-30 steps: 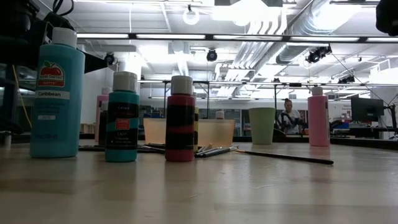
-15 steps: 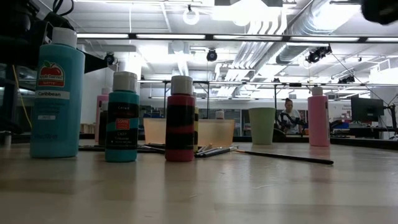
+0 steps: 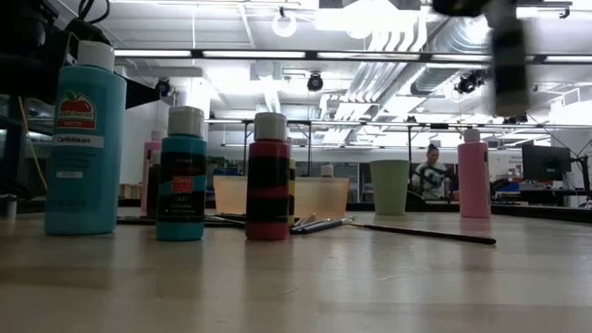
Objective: Pick & Place Paint Supplies
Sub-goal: Put the small gray paint bottle into the orange bin
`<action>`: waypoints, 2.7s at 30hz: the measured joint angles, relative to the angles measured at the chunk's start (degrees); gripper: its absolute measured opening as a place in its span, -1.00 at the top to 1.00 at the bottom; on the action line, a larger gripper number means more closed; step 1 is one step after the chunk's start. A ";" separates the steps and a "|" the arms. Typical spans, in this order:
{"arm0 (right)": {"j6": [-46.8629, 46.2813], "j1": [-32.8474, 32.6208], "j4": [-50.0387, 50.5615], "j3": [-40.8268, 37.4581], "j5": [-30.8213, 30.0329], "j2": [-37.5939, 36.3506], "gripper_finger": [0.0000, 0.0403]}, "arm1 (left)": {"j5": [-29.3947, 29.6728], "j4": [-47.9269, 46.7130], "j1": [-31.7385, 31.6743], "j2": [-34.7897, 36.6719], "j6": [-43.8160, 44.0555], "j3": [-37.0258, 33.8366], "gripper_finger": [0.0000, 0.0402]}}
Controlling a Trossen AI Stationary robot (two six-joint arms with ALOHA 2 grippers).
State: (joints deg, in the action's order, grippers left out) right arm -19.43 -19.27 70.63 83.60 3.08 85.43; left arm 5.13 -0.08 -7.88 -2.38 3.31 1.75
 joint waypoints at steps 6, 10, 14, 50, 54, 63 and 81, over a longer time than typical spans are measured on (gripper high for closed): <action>3.54 14.33 -1.06 3.15 -0.33 0.34 0.43 | 0.00 0.00 0.02 0.01 0.00 0.00 1.00; 5.98 23.55 -5.62 3.29 -1.83 0.37 0.41 | 0.00 0.00 0.00 0.01 -0.01 0.01 1.00; 6.79 31.61 -8.92 5.01 -1.78 2.51 0.41 | 0.00 0.00 0.00 0.01 -0.02 -0.02 1.00; 1.17 51.68 -10.31 26.88 -3.62 37.46 0.40 | 0.02 0.00 0.02 0.00 -0.01 -0.01 1.00; 0.93 52.03 -10.48 26.90 -4.02 38.08 0.38 | 0.02 0.00 0.01 0.00 0.00 0.00 1.00; 1.26 52.03 -10.95 27.01 -4.54 38.97 0.40 | 0.00 0.00 0.01 -0.02 0.00 -0.01 1.00; 1.11 51.92 -10.72 26.83 -6.51 39.24 0.27 | 0.00 0.00 0.01 -0.01 -0.01 -0.01 1.00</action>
State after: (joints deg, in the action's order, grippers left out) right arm -18.32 32.64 59.90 110.43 -3.43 124.67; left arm 5.13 -0.08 -7.87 -2.38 3.30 1.75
